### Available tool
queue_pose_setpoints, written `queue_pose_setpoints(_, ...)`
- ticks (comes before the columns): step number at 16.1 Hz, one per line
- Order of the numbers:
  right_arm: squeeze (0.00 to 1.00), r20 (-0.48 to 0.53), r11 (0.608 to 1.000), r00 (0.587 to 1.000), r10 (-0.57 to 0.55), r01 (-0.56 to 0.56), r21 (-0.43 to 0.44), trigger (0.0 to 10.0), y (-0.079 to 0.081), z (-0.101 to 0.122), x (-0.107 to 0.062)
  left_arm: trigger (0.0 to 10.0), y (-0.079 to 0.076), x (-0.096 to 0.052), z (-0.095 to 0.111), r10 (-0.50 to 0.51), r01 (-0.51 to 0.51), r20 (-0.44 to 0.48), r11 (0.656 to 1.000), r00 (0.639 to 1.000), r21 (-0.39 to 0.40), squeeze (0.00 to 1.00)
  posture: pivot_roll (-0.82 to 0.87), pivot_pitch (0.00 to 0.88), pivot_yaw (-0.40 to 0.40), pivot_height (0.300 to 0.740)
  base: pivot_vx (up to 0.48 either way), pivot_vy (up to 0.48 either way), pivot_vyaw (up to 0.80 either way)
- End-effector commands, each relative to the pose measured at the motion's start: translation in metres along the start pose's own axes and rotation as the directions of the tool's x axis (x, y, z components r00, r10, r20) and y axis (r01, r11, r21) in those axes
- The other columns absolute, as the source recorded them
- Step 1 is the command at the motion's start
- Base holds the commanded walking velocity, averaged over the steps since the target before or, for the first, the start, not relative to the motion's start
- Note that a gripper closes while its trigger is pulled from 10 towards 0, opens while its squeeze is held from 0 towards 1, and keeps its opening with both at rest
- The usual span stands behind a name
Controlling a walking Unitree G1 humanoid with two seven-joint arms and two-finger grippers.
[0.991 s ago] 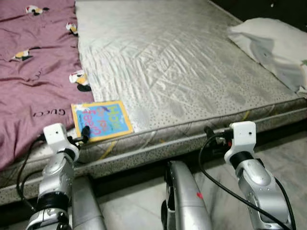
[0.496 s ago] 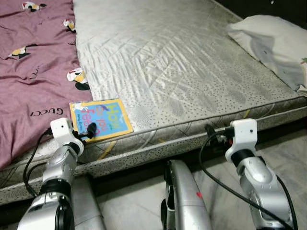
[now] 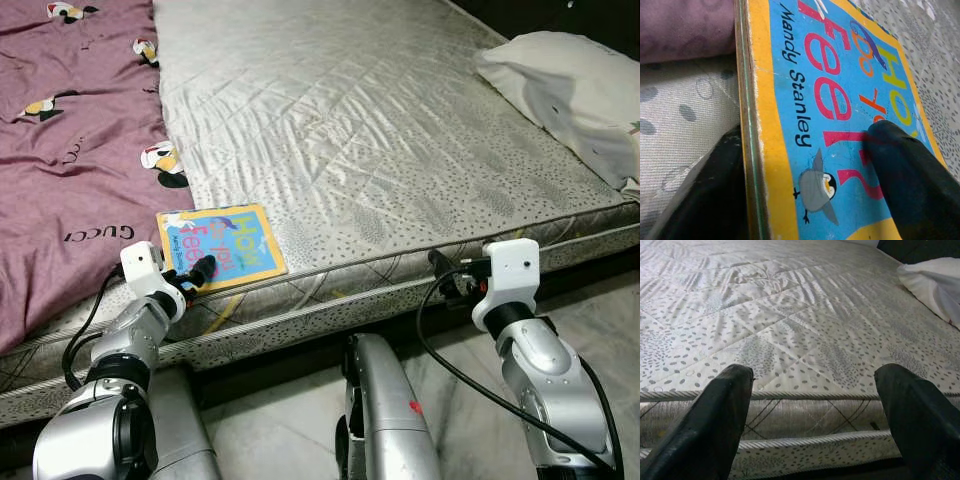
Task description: Clean up the room
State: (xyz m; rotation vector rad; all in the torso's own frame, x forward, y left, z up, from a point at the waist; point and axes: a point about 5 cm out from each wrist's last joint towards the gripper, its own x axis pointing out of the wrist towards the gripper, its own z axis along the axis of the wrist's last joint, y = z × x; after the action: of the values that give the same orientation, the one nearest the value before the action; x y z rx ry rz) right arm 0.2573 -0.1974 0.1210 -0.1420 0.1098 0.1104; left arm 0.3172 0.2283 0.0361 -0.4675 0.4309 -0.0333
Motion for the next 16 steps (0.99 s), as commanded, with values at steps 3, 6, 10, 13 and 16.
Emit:
queue_pose_setpoints(3, 0.0, 0.027, 1.0, 1.0, -0.012, 0.012, -0.02, 10.0, -0.006, 0.008, 0.003, 0.0, -0.006, 0.002, -0.007, -0.054, 0.052, -0.039, 0.998, 0.998, -0.034, 0.0, -0.17, 0.0, -0.095, 0.49, 0.0, 0.0, 0.0)
queue_pose_setpoints(6, 0.0, 0.033, 1.0, 0.999, -0.006, 0.007, -0.024, 10.0, -0.005, 0.009, 0.006, 0.0, -0.009, 0.003, -0.006, -0.074, 0.072, -0.03, 0.997, 0.997, -0.038, 0.0, -0.17, 0.0, -0.096, 0.49, 0.0, 0.0, 0.0)
queue_pose_setpoints(10, 0.0, 0.054, 1.0, 0.999, 0.002, -0.001, -0.024, 10.0, -0.006, 0.014, 0.009, 0.0, -0.011, 0.004, -0.003, -0.073, 0.073, -0.02, 0.997, 0.997, -0.026, 0.0, -0.17, 0.0, -0.097, 0.49, 0.0, 0.0, 0.0)
queue_pose_setpoints(13, 0.0, 0.066, 0.977, 0.977, 0.201, -0.205, 0.063, 10.0, 0.012, 0.017, 0.006, 0.0, -0.012, 0.005, 0.005, -0.079, 0.079, 0.016, 0.997, 0.997, -0.004, 0.0, -0.17, 0.0, -0.094, 0.49, 0.0, 0.0, 0.0)
queue_pose_setpoints(16, 0.0, 0.05, 0.892, 0.908, 0.417, -0.419, 0.168, 10.0, 0.033, 0.017, 0.002, 0.0, -0.015, 0.007, 0.008, -0.09, 0.09, 0.028, 0.996, 0.996, 0.004, 0.0, -0.16, 0.0, -0.091, 0.49, 0.0, 0.0, 0.0)
